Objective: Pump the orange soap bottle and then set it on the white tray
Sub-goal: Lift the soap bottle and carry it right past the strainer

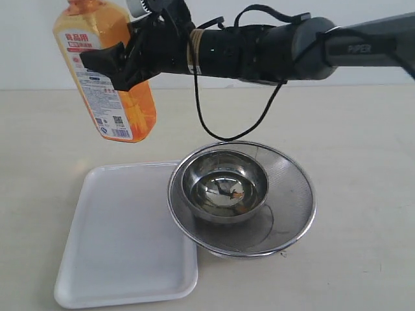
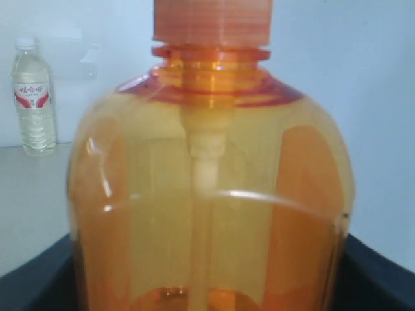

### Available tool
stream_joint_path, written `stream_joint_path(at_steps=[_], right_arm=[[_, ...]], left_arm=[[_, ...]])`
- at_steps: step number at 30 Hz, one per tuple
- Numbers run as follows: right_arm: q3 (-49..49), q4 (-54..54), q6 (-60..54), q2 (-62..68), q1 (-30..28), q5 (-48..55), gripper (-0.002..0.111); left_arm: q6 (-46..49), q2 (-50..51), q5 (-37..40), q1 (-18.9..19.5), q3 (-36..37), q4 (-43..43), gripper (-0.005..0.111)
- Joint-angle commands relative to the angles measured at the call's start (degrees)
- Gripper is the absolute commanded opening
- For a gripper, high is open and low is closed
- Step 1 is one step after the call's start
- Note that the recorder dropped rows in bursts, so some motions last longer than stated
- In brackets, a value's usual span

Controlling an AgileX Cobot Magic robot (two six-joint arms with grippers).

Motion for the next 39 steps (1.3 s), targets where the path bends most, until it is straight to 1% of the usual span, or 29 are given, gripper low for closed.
stream_joint_path(at_steps=[1,10,14,20,25,30,32,39], right_arm=[[6.9,7.2,-5.0,-8.3,0.0,-4.4,0.000],[24.5,16.7,-14.8,-21.7,0.0,-6.7,0.000],[31.8,19.4,-18.4,-28.4,0.0,-5.4,0.000],[42.7,29.1,-27.6,-39.1,0.0,-1.1,0.000],[50.9,37.6,-34.3,-46.9,0.0,-0.4,0.000],[56.8,46.6,-42.2,-54.5,0.0,5.1,0.000],[59.2,52.1,-45.8,-57.0,0.0,5.5,0.000],[67.7,74.0,-66.3,-66.3,0.0,5.5,0.000]], left_arm=[[0.1,-0.1,-0.2,-0.3,-0.2,-0.1,0.005],[0.1,-0.1,-0.2,-0.3,-0.2,-0.1,0.005],[0.1,-0.1,-0.2,-0.3,-0.2,-0.1,0.005],[0.1,-0.1,-0.2,-0.3,-0.2,-0.1,0.005],[0.1,-0.1,-0.2,-0.3,-0.2,-0.1,0.005],[0.1,-0.1,-0.2,-0.3,-0.2,-0.1,0.005],[0.1,-0.1,-0.2,-0.3,-0.2,-0.1,0.005],[0.1,-0.1,-0.2,-0.3,-0.2,-0.1,0.005]])
